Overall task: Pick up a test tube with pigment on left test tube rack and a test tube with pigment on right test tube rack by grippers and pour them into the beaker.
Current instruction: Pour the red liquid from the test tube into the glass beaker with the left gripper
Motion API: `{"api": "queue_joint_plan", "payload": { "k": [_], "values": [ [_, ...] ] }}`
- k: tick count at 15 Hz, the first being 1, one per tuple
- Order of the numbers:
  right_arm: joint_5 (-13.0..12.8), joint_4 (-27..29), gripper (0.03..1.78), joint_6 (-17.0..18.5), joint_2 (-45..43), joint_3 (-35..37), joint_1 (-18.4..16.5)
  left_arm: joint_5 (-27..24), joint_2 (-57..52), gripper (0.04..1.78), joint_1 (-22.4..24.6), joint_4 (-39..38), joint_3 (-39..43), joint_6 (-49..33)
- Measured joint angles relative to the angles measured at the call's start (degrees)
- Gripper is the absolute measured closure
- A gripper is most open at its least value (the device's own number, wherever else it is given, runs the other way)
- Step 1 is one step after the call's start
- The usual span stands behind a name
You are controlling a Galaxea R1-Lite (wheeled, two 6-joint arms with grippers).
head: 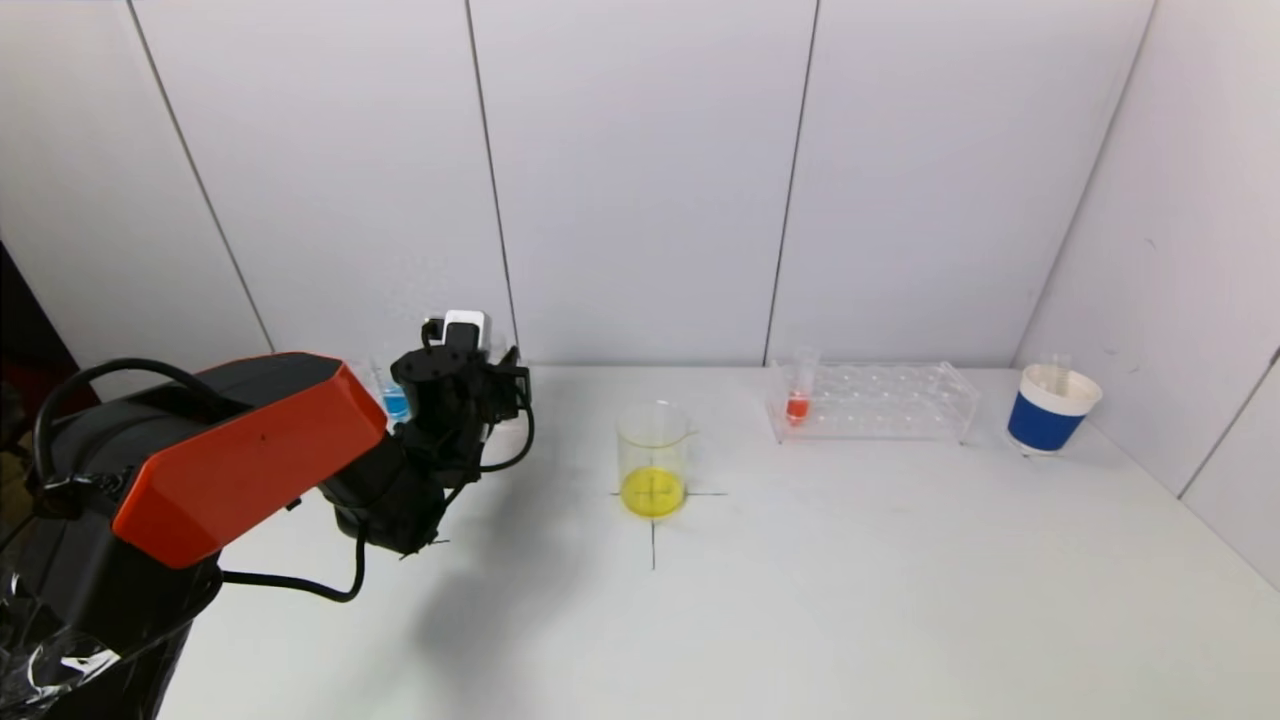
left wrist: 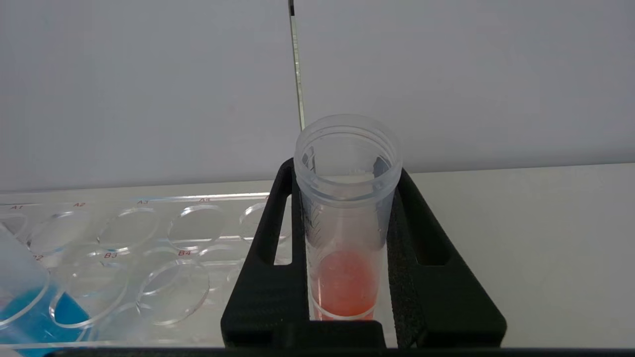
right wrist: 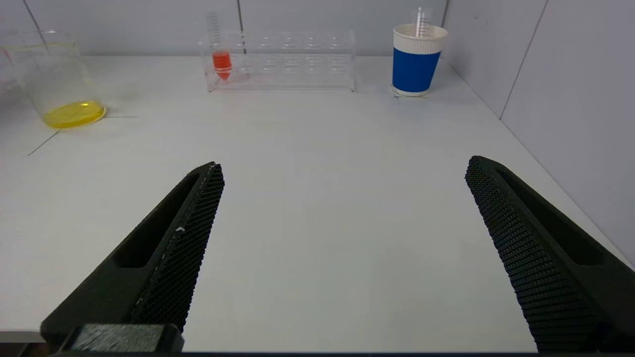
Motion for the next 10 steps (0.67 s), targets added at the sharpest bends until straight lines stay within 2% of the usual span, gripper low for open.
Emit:
{"api": "queue_joint_plan", "payload": {
  "k": [10],
  "values": [
    [-0.01,0.00,0.04,0.00,0.00,0.00,0.00,0.09,-5.88,1.36,-0.05,4.16,0.00,0.38]
  ]
}}
